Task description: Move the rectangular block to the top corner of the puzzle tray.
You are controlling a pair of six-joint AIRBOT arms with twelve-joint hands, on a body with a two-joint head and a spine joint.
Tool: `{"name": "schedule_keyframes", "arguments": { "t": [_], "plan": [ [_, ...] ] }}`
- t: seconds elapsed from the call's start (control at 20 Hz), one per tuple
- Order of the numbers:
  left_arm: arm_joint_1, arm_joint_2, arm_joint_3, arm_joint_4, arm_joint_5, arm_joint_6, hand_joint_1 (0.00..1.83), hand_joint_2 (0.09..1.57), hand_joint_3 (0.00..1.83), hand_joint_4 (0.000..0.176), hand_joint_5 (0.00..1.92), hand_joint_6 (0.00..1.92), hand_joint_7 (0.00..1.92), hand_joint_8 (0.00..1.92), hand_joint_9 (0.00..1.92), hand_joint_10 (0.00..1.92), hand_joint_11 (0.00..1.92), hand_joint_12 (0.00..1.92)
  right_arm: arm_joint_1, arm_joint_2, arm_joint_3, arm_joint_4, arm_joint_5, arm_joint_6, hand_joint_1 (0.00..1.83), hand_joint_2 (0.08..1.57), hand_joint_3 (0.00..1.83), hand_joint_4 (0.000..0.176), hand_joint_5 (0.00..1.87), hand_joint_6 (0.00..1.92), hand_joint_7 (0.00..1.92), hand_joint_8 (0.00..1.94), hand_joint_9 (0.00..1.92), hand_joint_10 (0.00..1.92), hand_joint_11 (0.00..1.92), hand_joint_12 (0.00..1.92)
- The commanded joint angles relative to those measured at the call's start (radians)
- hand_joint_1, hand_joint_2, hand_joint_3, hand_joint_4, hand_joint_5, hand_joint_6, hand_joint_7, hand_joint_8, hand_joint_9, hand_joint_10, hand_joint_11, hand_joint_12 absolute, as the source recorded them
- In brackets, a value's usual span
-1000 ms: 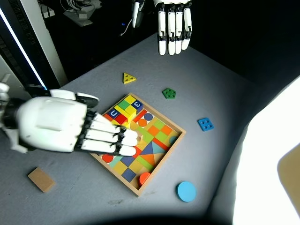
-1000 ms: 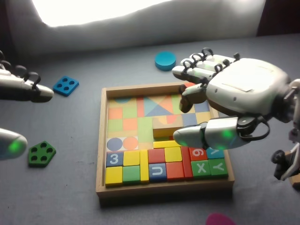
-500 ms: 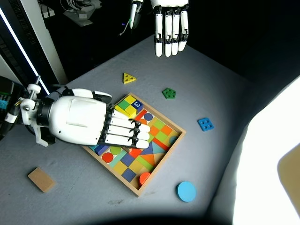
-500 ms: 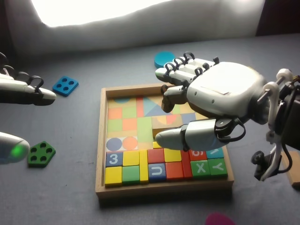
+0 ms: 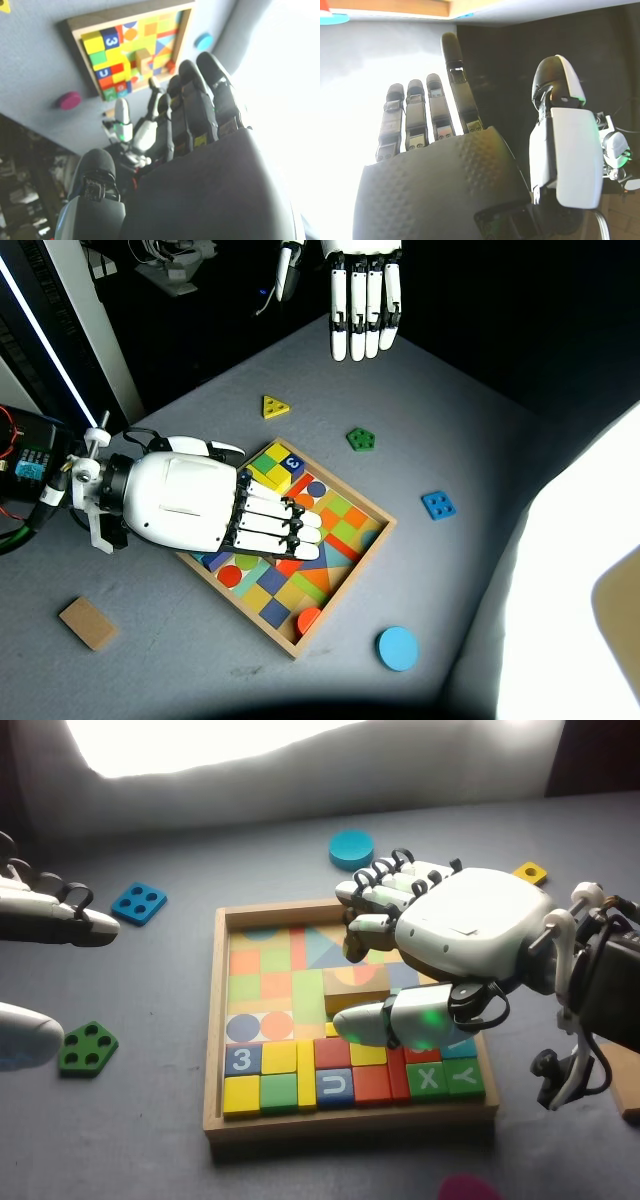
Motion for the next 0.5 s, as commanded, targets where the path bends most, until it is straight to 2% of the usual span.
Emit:
{"name": "schedule_keyframes", "arguments": {
  "t": [0.0, 0.1, 0.2, 0.3, 0.45],
  "plan": [
    [-0.010, 0.000, -0.003, 0.010, 0.087, -0.002, 0.00, 1.30, 0.00, 0.043, 0.18, 0.00, 0.28, 0.00, 0.32, 0.00, 0.00, 0.83, 0.001, 0.000, 0.003, -0.020, 0.087, 0.004, 0.00, 1.10, 0.00, 0.000, 0.35, 0.70, 0.02, 0.00, 0.00, 0.00, 0.00, 0.00],
    [-0.010, 0.000, -0.002, 0.010, 0.087, -0.002, 0.02, 1.30, 0.00, 0.037, 0.19, 0.01, 0.29, 0.00, 0.32, 0.00, 0.00, 0.84, -0.007, -0.011, 0.018, -0.019, 0.087, 0.004, 0.00, 1.10, 0.00, 0.000, 0.36, 0.72, 0.03, 0.01, 0.00, 0.00, 0.00, 0.00],
    [-0.010, 0.000, 0.000, 0.010, 0.087, -0.002, 0.00, 1.30, 0.00, 0.040, 0.18, 0.00, 0.28, 0.00, 0.32, 0.00, 0.00, 0.84, -0.014, -0.018, 0.028, -0.019, 0.084, 0.004, 0.00, 1.10, 0.00, 0.000, 0.38, 0.73, 0.05, 0.01, 0.00, 0.00, 0.00, 0.00],
    [-0.011, 0.000, 0.002, 0.010, 0.087, -0.002, 0.04, 1.29, 0.00, 0.034, 0.20, 0.00, 0.31, 0.00, 0.34, 0.00, 0.00, 0.87, -0.022, -0.020, 0.027, -0.019, 0.075, 0.004, 0.00, 1.10, 0.00, 0.000, 0.46, 0.77, 0.09, 0.03, 0.00, 0.00, 0.00, 0.00],
    [-0.012, 0.000, 0.002, 0.010, 0.087, -0.002, 0.02, 1.29, 0.00, 0.036, 0.21, 0.00, 0.30, 0.00, 0.35, 0.00, 0.00, 0.89, -0.028, -0.020, 0.027, -0.019, 0.073, 0.000, 0.00, 1.10, 0.00, 0.000, 0.56, 0.75, 0.13, 0.01, 0.00, 0.00, 0.00, 0.00]
  ]
}}
